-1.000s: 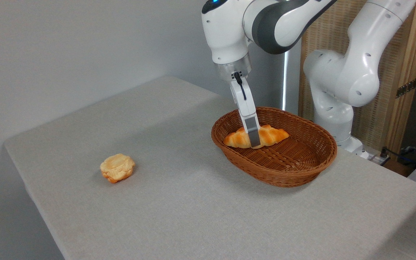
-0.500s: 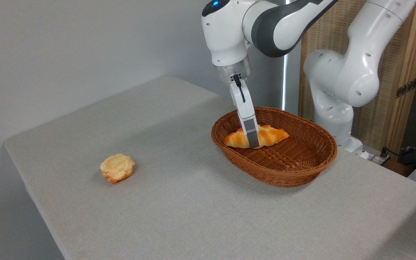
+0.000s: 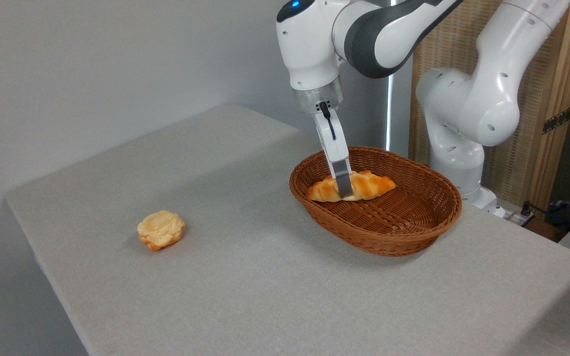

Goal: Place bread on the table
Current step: 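Lift the braided roll out of the basket toward the bun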

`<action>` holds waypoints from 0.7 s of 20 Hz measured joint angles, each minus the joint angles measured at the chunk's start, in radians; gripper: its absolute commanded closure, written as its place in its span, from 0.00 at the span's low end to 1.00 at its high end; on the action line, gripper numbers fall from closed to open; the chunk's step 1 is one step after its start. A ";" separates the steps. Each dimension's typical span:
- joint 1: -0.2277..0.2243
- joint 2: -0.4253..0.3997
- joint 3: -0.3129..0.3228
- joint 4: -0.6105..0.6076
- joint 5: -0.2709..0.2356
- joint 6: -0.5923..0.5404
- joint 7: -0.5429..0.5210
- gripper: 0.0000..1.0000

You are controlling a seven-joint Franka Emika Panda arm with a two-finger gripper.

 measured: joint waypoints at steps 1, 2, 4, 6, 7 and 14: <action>0.000 -0.001 0.000 0.005 0.000 0.000 0.000 0.52; 0.000 -0.001 0.000 0.016 0.000 -0.001 0.000 0.52; 0.000 -0.003 0.010 0.055 0.000 -0.035 0.000 0.52; -0.004 -0.005 0.046 0.102 0.005 -0.098 0.036 0.52; -0.007 -0.006 0.071 0.128 0.011 -0.133 0.058 0.52; -0.018 0.002 0.189 0.288 0.020 -0.189 0.109 0.51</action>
